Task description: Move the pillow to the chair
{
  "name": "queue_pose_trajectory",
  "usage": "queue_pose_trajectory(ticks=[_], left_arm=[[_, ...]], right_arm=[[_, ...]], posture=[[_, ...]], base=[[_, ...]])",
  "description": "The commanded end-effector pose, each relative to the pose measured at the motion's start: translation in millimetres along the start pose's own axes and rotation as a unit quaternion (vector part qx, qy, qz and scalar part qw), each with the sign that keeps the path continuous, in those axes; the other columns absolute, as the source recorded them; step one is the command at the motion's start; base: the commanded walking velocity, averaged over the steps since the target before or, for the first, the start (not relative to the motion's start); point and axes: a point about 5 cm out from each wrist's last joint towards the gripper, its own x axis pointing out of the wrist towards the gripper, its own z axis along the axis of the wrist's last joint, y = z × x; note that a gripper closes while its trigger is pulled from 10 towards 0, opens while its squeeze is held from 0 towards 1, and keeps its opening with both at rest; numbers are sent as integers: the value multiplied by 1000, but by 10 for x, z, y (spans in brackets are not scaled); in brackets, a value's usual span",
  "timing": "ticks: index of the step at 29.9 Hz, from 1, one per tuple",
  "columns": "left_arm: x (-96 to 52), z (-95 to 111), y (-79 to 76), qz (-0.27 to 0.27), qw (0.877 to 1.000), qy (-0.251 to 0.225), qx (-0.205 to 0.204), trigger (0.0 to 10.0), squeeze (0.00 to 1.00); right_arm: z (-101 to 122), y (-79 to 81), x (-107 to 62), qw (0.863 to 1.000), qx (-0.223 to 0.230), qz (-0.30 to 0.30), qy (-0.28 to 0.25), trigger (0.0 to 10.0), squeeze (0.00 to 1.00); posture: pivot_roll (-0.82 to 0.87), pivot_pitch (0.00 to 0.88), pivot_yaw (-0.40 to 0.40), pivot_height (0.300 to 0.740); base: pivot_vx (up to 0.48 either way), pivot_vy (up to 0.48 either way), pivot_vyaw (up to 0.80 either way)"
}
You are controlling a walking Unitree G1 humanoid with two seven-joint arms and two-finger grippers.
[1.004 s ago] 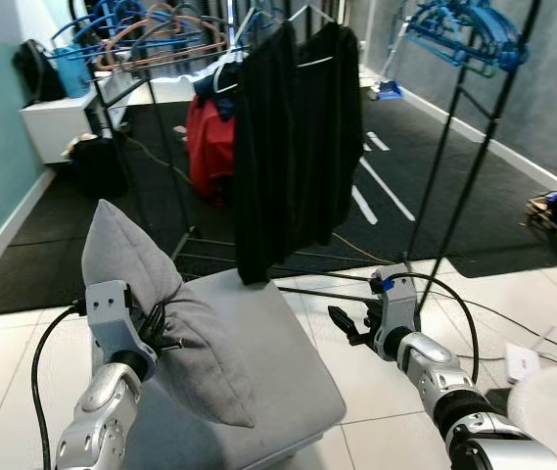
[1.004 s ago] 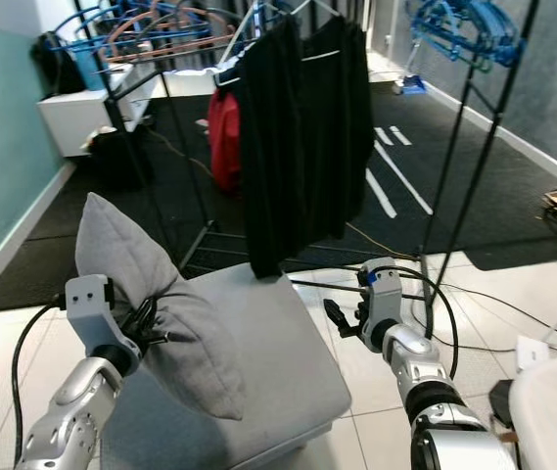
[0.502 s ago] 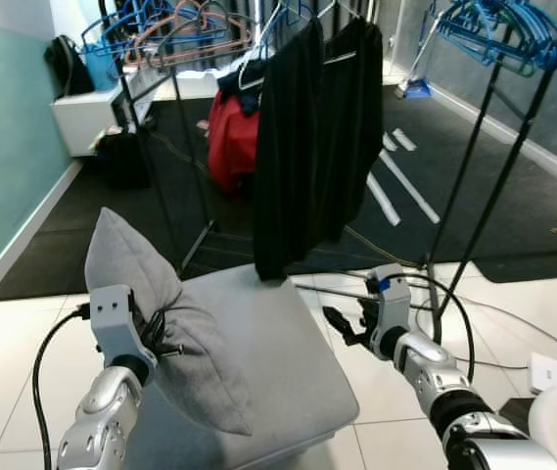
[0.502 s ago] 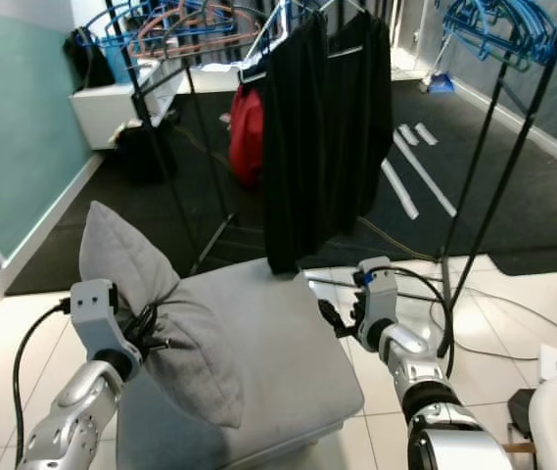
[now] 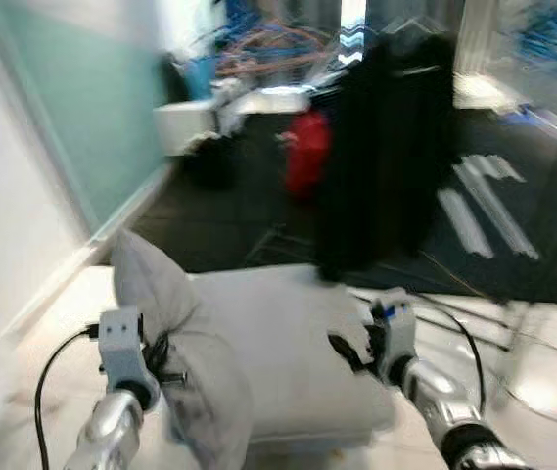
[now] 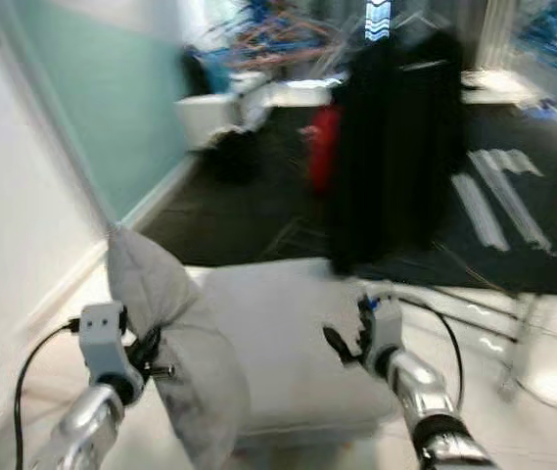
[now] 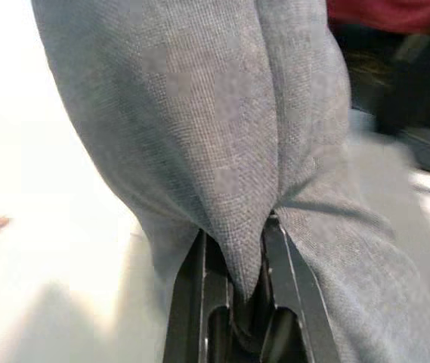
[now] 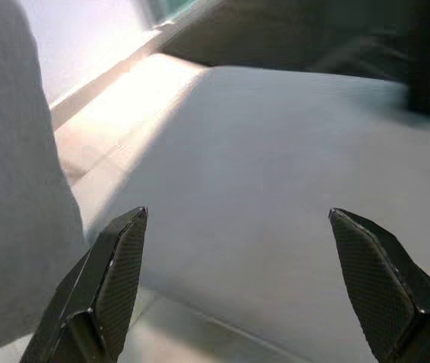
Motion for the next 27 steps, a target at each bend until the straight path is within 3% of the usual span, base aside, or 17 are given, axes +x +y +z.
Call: queue_pose_trajectory(ticks=[1,3,10,18,27], left_arm=[[-18,153,-5,3,999,-42,24,10000,0],[-96,75,4,11,999,-33,29,10000,0],[-130,14,9,23,999,-25,30,10000,0],[-102,92,14,26,999,-34,31,10000,0],[-15,271,-46,16,998,-57,31,10000,0]], right_arm=[[-107,-7,-54,1000,-20,-3,17,10000,0],[-336,-84,-203,998,-22,-22,51,10000,0],[-412,-119,-276,998,-19,-33,57,10000,0],[-209,-123,-184,999,-19,-36,23,10000,0],[63,-24,-39,999,-19,-12,-26,10000,0]], posture=[[-162,6,-8,740],[-163,3,-8,740],[-169,0,0,740],[-164,3,4,740],[-160,8,10,740]], base=[[0,0,681],[0,0,688],[0,0,688],[0,0,683],[0,0,685]])
